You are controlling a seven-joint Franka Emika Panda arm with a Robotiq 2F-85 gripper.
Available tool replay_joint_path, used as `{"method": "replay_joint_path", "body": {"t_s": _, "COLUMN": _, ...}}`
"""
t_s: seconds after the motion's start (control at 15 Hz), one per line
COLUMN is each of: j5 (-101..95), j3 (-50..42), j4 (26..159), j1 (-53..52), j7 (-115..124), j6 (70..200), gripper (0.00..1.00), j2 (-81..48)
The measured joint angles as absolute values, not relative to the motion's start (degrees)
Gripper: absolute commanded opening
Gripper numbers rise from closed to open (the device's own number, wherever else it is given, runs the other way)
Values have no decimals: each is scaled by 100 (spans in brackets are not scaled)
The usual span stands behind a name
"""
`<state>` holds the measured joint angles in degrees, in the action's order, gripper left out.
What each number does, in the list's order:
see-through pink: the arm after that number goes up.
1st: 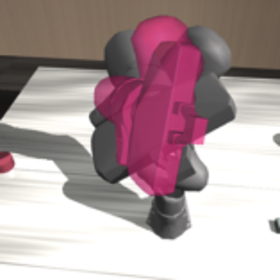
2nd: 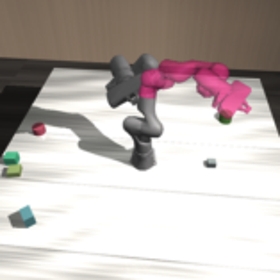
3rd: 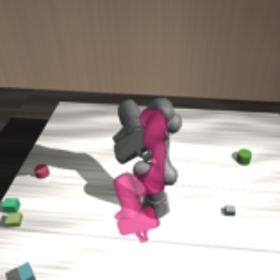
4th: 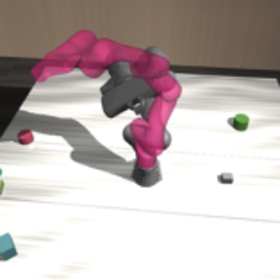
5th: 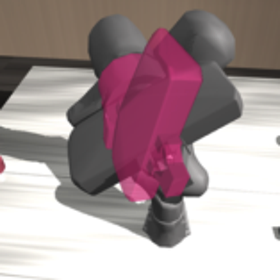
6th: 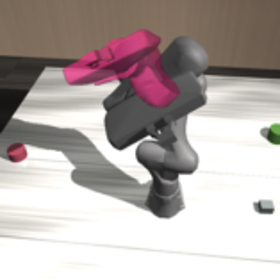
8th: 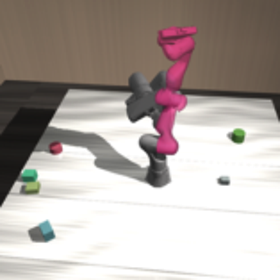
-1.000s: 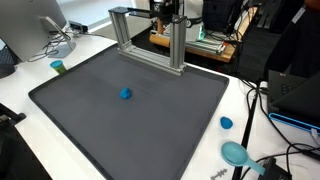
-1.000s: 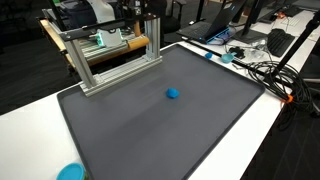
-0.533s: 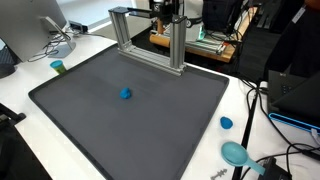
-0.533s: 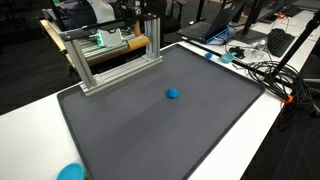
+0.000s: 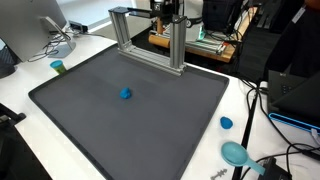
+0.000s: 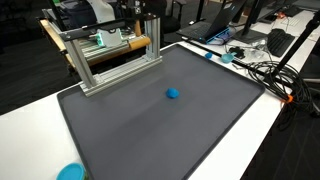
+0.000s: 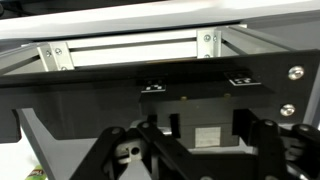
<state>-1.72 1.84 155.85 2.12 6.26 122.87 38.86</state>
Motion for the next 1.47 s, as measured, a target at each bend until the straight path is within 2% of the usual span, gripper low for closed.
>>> {"method": "replay_joint_path", "body": {"t_s": 0.07, "j5": -172, "j3": 188, "j4": 15590, "j1": 212, "j7": 626, "j6": 12287, "gripper": 65, "j2": 3899}}
{"method": "replay_joint_path", "body": {"t_s": 0.13, "j5": -172, "j3": 198, "j4": 15591, "j1": 212, "j7": 628, "j6": 12287, "gripper": 50, "j2": 3905}}
{"method": "replay_joint_path", "body": {"t_s": 0.27, "j5": -172, "j3": 230, "j4": 15589, "j1": 211, "j7": 638, "j6": 12288, "gripper": 34, "j2": 3907}}
{"method": "replay_joint_path", "body": {"t_s": 0.33, "j5": -166, "j3": 258, "j4": 15583, "j1": 197, "j7": 656, "j6": 12295, "gripper": 33, "j2": 3908}}
{"method": "replay_joint_path", "body": {"t_s": 0.6, "j5": -168, "j3": 288, "j4": 15582, "j1": 201, "j7": 719, "j6": 12294, "gripper": 33, "j2": 3916}}
{"method": "replay_joint_path", "body": {"t_s": 0.67, "j5": -168, "j3": 288, "j4": 15580, "j1": 204, "j7": 737, "j6": 12291, "gripper": 47, "j2": 3915}}
{"method": "replay_joint_path", "body": {"t_s": 0.73, "j5": -168, "j3": 288, "j4": 15574, "j1": 206, "j7": 754, "j6": 12289, "gripper": 83, "j2": 3908}}
{"method": "replay_joint_path", "body": {"t_s": 0.87, "j5": -161, "j3": 289, "j4": 15558, "j1": 191, "j7": 755, "j6": 12286, "gripper": 60, "j2": 3891}}
{"method": "replay_joint_path", "body": {"t_s": 0.93, "j5": -161, "j3": 285, "j4": 15555, "j1": 192, "j7": 745, "j6": 12286, "gripper": 45, "j2": 3881}}
{"method": "replay_joint_path", "body": {"t_s": 1.0, "j5": -161, "j3": 280, "j4": 15555, "j1": 192, "j7": 740, "j6": 12286, "gripper": 35, "j2": 3871}}
{"method": "replay_joint_path", "body": {"t_s": 1.07, "j5": -161, "j3": 280, "j4": 15555, "j1": 191, "j7": 738, "j6": 12289, "gripper": 34, "j2": 3867}}
{"method": "replay_joint_path", "body": {"t_s": 1.27, "j5": -161, "j3": 276, "j4": 15557, "j1": 187, "j7": 722, "j6": 12310, "gripper": 44, "j2": 3870}}
{"method": "replay_joint_path", "body": {"t_s": 1.33, "j5": -160, "j3": 268, "j4": 15561, "j1": 184, "j7": 700, "j6": 12323, "gripper": 42, "j2": 3871}}
{"method": "replay_joint_path", "body": {"t_s": 1.4, "j5": -156, "j3": 254, "j4": 15565, "j1": 178, "j7": 662, "j6": 12335, "gripper": 46, "j2": 3873}}
{"method": "replay_joint_path", "body": {"t_s": 1.47, "j5": -153, "j3": 237, "j4": 15570, "j1": 169, "j7": 621, "j6": 12352, "gripper": 54, "j2": 3873}}
